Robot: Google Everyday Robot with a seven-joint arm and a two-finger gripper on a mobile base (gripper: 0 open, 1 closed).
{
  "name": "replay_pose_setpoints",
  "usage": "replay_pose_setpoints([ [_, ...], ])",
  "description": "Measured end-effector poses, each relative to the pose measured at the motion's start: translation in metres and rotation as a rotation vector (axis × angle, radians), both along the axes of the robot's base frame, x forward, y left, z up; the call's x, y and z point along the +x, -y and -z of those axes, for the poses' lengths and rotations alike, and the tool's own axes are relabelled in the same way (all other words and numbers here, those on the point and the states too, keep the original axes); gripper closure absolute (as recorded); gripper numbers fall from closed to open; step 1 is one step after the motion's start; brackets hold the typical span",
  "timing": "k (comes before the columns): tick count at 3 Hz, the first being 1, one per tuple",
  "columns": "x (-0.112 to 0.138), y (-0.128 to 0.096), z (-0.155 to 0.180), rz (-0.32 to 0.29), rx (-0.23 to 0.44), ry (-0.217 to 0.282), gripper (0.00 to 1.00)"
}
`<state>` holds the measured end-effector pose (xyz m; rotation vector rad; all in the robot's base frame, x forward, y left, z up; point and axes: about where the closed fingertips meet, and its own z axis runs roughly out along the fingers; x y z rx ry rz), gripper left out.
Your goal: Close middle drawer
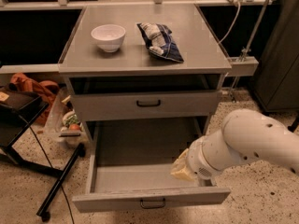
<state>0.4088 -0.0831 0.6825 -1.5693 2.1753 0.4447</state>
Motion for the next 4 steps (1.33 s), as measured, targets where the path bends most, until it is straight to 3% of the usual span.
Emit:
replay_pose_setpoints([
  [1,-0.003,-0.027,0.041,-0.013,0.144,-0.03,1.0],
  [2,-0.01,-0.059,0.09,-0.054,0.274,-0.122,1.0],
  [3,-0.014,-0.093,0.132,-0.096,0.371,-0.202,1.0],
  [4,-0.015,-0.124,0.169,-0.128,0.414,-0.251,1.0],
])
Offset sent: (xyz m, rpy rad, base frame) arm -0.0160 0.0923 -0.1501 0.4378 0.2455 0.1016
